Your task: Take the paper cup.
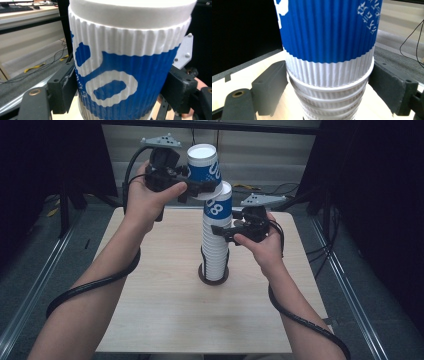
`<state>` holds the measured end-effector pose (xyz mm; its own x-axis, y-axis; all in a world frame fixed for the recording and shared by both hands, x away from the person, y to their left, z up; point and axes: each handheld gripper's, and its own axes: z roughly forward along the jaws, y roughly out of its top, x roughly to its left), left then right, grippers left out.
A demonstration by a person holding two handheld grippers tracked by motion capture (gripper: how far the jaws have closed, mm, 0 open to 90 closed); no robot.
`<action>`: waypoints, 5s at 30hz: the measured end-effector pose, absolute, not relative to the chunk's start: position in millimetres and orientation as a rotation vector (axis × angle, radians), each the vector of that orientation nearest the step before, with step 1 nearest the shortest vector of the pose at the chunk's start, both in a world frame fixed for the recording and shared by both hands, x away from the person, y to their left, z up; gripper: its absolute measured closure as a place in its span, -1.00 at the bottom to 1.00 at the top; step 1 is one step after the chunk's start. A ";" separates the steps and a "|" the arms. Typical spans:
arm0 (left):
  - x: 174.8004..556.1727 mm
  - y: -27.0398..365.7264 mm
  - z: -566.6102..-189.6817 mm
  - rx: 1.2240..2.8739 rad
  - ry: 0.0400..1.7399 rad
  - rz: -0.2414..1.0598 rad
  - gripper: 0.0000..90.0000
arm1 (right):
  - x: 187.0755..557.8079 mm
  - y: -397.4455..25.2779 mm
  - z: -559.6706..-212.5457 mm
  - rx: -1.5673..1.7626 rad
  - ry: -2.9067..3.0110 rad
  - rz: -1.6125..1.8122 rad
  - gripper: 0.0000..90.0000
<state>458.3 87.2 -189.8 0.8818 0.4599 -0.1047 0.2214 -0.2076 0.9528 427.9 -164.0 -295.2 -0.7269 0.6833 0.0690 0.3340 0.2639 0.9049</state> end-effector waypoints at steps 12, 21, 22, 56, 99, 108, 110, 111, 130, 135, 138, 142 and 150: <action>454.3 123.3 -203.9 1.741 0.543 0.207 -0.51 | 428.1 -163.9 -295.3 0.931 2.205 1.456 -0.67; 452.5 142.2 -213.6 1.753 0.565 0.220 -0.51 | 426.1 -166.2 -296.4 0.926 2.198 1.466 -0.67; 452.5 144.3 -216.4 1.758 0.569 0.218 -0.51 | 425.9 -166.3 -296.3 0.925 2.198 1.465 -0.67; 441.1 151.6 -274.9 1.937 0.560 0.212 -0.50 | 410.9 -185.8 -304.7 0.890 2.231 1.505 -0.69; 414.6 130.6 -358.1 2.158 0.502 0.129 -0.50 | 370.3 -204.6 -361.4 0.778 2.455 1.368 -0.69; 410.7 120.8 -373.6 2.209 0.482 0.099 -0.50 | 368.1 -204.1 -366.0 0.762 2.464 1.352 -0.68; 409.6 118.7 -375.6 2.221 0.481 0.092 -0.50 | 367.3 -203.8 -367.4 0.762 2.474 1.346 -0.68; 409.5 117.8 -376.5 2.220 0.477 0.090 -0.50 | 367.1 -203.6 -367.9 0.759 2.479 1.342 -0.68; 399.7 93.1 -396.8 2.317 0.402 0.034 -0.49 | 365.5 -200.9 -377.1 0.738 2.518 1.329 -0.67; 396.7 87.9 -401.4 2.345 0.393 0.021 -0.49 | 365.3 -199.2 -380.0 0.730 2.533 1.329 -0.67; 395.6 86.4 -403.6 2.374 0.383 0.014 -0.49 | 365.2 -198.5 -381.2 0.726 2.537 1.332 -0.67; 394.1 84.8 -406.3 2.405 0.388 0.002 -0.49 | 365.4 -196.5 -385.2 0.717 2.557 1.332 -0.67; 390.4 82.3 -410.4 2.486 0.383 0.011 -0.50 | 365.4 -191.3 -395.9 0.683 2.598 1.326 -0.67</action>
<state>390.4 82.3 -410.4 0.9579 0.2752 -0.0816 0.2702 -0.7683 0.5802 365.4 -191.3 -395.9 -0.8860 0.4576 0.0751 0.3292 0.5067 0.7968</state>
